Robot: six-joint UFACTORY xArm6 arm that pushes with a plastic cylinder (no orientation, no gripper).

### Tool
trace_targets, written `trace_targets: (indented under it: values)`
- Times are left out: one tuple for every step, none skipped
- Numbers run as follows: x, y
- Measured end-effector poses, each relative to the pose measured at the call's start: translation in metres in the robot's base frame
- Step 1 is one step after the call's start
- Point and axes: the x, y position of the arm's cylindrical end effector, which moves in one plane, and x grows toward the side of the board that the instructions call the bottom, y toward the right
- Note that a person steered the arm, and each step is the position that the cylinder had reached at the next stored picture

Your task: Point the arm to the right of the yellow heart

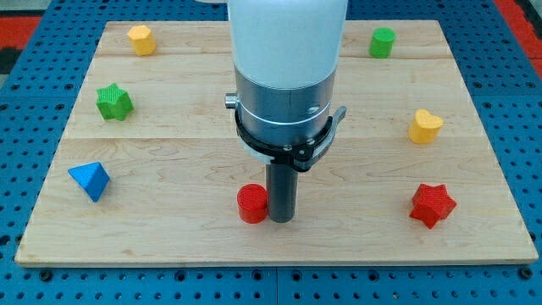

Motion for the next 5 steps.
trace_targets:
  values:
    - [-0.031,0.033]
    - [-0.083,0.059]
    - [-0.133,0.049]
    - [-0.183,-0.008]
    - [-0.228,-0.039]
